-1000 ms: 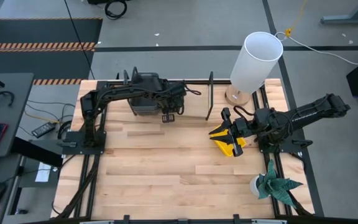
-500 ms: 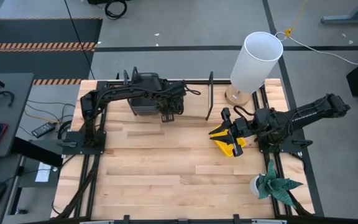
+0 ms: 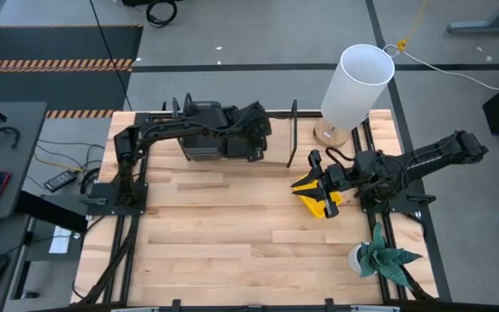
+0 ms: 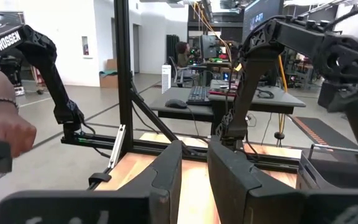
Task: Stack baskets on shelf by color
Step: Put the stacked black baskets on the shelf, then put the stacked yellow baskets on the shelf
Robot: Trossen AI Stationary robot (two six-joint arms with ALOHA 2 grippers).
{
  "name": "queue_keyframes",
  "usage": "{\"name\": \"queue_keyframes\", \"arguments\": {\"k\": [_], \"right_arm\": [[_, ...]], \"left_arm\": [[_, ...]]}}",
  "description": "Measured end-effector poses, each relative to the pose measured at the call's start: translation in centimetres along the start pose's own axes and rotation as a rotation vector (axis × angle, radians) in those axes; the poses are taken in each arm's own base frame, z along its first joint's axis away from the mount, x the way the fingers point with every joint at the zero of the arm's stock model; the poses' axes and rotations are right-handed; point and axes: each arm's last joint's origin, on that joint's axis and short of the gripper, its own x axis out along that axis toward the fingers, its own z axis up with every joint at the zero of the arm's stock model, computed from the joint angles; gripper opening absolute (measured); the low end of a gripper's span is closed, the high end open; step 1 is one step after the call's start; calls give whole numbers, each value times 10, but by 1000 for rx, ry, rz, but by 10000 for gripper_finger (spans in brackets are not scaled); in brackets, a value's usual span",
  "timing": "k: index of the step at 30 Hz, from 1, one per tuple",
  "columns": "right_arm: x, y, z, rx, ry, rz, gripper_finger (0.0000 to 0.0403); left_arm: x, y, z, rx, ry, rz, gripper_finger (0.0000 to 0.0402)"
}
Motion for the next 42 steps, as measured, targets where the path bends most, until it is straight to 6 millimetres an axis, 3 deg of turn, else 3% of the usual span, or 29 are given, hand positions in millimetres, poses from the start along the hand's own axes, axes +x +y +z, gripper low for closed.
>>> {"name": "queue_keyframes", "arguments": {"k": [7, 13, 19, 26, 30, 42], "right_arm": [[0, 2, 0, -1, 0, 11, 83], [0, 5, 1, -7, -11, 25, 83], [0, 5, 1, -10, -10, 26, 83], [0, 5, 0, -18, 0, 26, 83], [0, 5, 0, -22, 3, 26, 83], [0, 5, -5, -29, 54, 17, 83]], "left_arm": [[34, -3, -9, 43, 57, 5, 134], [51, 2, -18, 36, 116, 22, 126], [53, 13, -27, -9, 171, 35, 125], [51, 13, -31, -1, 217, 20, 125], [41, 8, -24, 50, 183, 28, 125], [-25, -7, 11, 117, -73, 37, 112]]}}
